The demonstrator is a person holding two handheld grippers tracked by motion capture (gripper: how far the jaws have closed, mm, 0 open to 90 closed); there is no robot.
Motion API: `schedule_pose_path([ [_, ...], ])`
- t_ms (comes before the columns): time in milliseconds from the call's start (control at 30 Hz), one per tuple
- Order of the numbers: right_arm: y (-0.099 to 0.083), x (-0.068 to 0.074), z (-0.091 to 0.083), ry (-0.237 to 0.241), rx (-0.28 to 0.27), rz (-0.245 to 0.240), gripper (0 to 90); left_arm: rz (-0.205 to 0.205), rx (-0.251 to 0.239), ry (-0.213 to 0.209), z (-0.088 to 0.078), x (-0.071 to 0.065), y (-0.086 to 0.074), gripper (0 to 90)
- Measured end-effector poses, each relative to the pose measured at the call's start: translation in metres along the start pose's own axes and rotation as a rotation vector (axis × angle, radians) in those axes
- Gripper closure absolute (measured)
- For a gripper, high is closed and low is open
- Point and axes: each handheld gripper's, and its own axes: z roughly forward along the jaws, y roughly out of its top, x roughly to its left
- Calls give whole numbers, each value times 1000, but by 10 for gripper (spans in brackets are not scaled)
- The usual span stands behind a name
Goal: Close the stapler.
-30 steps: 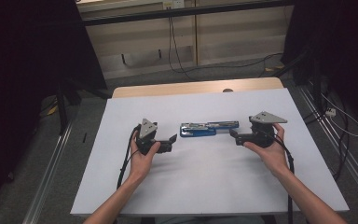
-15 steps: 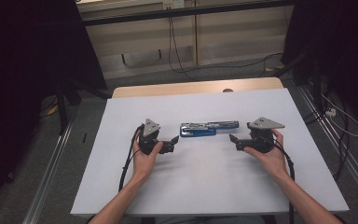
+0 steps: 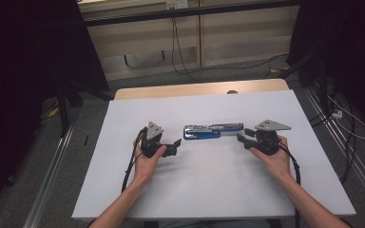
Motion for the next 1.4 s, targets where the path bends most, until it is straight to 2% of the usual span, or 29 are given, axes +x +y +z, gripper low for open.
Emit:
schedule_pose_path([
  [100, 0, 0, 1, 18, -1, 9, 753, -14, -29, -28, 0, 1, 1, 65],
  [167, -1, 0, 2, 11, 5, -13, 823, -37, -28, -17, 0, 1, 1, 65],
  [233, -1, -1, 3, 1, 16, -25, 899, -40, -28, -35, 1, 1, 2, 77],
  [367, -2, -3, 3, -10, 39, -26, 900, -40, -24, -36, 4, -2, 6, 163],
  [433, -2, -3, 3, -10, 48, -34, 900, -21, -49, -23, 7, -4, 8, 215],
  [500, -2, -3, 3, -13, 51, -40, 900, 5, -39, -37, 10, -6, 9, 334],
  [567, -2, -4, 4, -13, 55, -39, 900, 1, -26, -59, 11, -8, 9, 358],
  [733, -3, -4, 6, -2, 63, -39, 900, 9, -26, -90, 12, -11, 13, 527],
  [900, -3, -2, 6, 6, 63, -57, 900, 46, 7, -108, 14, -13, 14, 634],
  [1033, -4, -3, 8, 2, 78, -52, 900, 36, -2, -119, 14, -14, 17, 755],
  [1067, -4, -3, 8, 2, 79, -53, 900, 27, -5, -137, 15, -14, 18, 794],
  [1133, -4, -4, 8, 1, 76, -44, 900, 50, 5, -142, 16, -15, 20, 859],
  [1200, -4, -4, 8, 4, 77, -42, 900, 39, 13, -154, 19, -15, 21, 900],
  [1267, -4, -5, 8, 5, 78, -37, 900, 37, 26, -153, 22, -16, 22, 900],
  [1400, -3, -7, 6, -3, 74, -32, 900, 55, 57, -133, 32, -18, 24, 900],
])
